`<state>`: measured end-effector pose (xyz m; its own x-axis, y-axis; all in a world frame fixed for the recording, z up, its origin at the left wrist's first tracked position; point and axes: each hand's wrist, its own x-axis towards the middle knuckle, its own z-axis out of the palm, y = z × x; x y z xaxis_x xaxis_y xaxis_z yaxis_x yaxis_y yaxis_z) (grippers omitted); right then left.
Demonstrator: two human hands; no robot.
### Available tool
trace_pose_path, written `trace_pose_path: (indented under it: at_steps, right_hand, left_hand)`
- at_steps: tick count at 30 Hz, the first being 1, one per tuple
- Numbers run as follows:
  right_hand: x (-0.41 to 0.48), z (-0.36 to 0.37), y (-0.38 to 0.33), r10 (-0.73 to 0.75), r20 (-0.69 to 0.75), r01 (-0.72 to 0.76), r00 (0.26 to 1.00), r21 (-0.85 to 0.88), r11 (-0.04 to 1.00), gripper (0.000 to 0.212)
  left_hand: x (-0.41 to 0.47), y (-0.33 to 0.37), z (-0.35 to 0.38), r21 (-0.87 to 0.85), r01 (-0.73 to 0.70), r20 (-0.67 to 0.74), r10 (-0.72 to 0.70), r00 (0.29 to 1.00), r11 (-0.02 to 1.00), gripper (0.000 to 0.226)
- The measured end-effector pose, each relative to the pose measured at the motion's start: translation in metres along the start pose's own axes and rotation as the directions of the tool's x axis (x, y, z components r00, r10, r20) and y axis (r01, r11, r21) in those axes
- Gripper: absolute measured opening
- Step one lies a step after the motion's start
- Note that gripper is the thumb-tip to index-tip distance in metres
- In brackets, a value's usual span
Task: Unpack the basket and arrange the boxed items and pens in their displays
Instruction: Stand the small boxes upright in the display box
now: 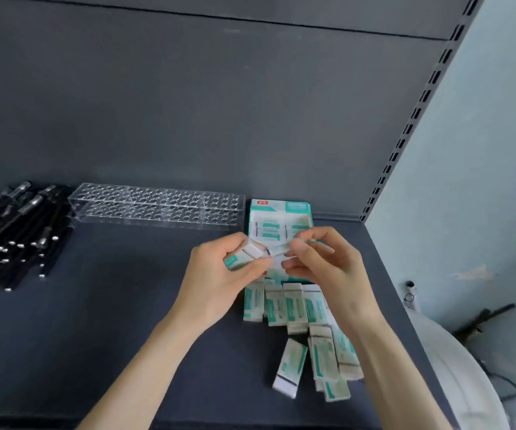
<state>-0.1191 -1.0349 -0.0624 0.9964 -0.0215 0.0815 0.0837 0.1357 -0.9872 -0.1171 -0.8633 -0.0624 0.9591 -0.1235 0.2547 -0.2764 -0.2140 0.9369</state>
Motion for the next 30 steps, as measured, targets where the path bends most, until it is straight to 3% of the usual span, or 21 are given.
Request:
trace_pose_path:
  at_steps: [5,11,14,17,24,30]
  right_hand:
    - [0.018,0.002,0.001,-0.004,-0.009,0.004,1.000,-0.077,0.997,0.015]
    - [0.038,0.002,0.010,0.034,0.067,-0.018,0.997,-0.220,0.975,0.024]
    - [0.049,0.000,0.014,0.074,0.018,-0.064,0.997,-0.320,0.945,0.023]
    - [0.059,-0.004,0.019,0.083,-0.062,-0.103,0.995,-0.521,0.847,0.024]
    - [0.081,-0.006,0.026,0.107,-0.004,-0.081,0.994,-0.679,0.730,0.026]
    - [0.091,-0.003,0.032,0.128,0.045,-0.055,0.991,-0.727,0.685,0.023]
  left_hand:
    - [0.027,-0.023,-0.014,-0.133,0.126,0.060,-0.118,0.991,0.983,0.018]
    - [0.040,-0.045,-0.020,-0.126,0.181,0.108,-0.168,0.980,0.975,0.019]
    - [0.037,-0.053,-0.017,-0.132,0.216,0.035,-0.213,0.976,0.968,0.017]
    - [0.036,-0.061,-0.018,-0.160,0.300,-0.051,-0.312,0.949,0.940,0.008]
    - [0.034,-0.063,-0.007,0.026,0.250,0.007,-0.251,0.968,0.968,0.007]
    - [0.035,-0.063,-0.010,0.048,0.263,0.044,-0.265,0.963,0.964,0.013]
